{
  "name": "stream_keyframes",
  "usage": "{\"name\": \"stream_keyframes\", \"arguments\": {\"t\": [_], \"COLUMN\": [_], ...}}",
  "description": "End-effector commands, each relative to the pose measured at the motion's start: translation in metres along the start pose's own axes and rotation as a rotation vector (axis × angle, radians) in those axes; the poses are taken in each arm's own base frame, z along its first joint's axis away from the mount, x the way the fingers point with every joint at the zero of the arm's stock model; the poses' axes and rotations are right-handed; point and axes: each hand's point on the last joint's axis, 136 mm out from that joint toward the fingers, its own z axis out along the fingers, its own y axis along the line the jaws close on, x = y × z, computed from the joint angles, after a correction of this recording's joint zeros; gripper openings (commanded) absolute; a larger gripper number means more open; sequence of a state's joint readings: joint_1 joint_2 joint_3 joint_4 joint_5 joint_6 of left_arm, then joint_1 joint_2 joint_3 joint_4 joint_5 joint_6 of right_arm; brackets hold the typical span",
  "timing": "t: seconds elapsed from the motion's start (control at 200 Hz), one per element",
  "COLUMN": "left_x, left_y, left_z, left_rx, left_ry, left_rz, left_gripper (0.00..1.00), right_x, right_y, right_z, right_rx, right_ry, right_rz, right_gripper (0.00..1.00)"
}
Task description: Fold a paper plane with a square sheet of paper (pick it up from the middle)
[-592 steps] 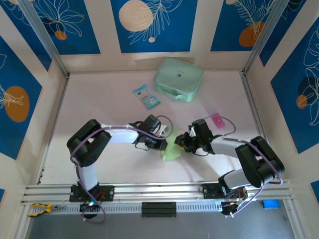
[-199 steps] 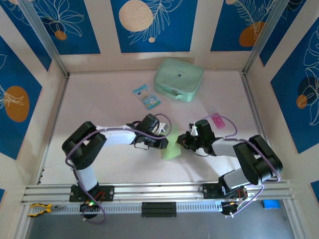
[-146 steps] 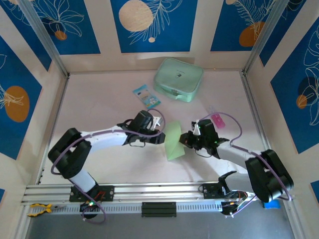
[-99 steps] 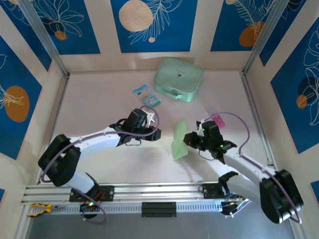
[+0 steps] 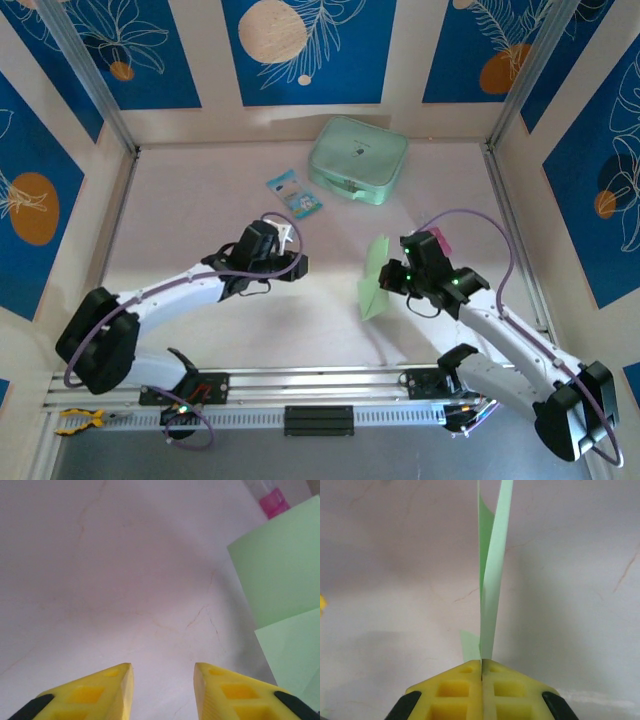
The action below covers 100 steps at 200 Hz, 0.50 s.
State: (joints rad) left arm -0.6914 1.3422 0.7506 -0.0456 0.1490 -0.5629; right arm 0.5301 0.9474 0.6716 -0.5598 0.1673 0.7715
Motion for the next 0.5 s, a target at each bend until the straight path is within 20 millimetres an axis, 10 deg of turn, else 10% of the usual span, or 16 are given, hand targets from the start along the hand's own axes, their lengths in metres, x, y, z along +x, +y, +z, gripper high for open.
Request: {"name": "stream_keyframes", "arguments": {"t": [0.0, 0.2, 0.495], "left_x": [-0.011, -0.024, -0.029], "left_y": [0.011, 0.017, 0.028], "left_z": [-0.014, -0.036, -0.057], "left_rx": [-0.048, -0.036, -0.067], "left_ry": [-0.065, -0.138, -0.18], "left_rz": [-0.014, -0.079, -0.101], "left_gripper": [0.4, 0.48, 0.88], "right_x": [0.006, -0.007, -0.029], "right_y": [-0.009, 0.007, 0.013], "right_z": [-0.009, -0.017, -0.03], "right_rx": [0.135, 0.192, 0.4], "right_ry": [0.044, -0.006, -0.062], "right_rz": [-0.07, -0.205, -0.367], "right_gripper": [0.05, 0.04, 0.04]}}
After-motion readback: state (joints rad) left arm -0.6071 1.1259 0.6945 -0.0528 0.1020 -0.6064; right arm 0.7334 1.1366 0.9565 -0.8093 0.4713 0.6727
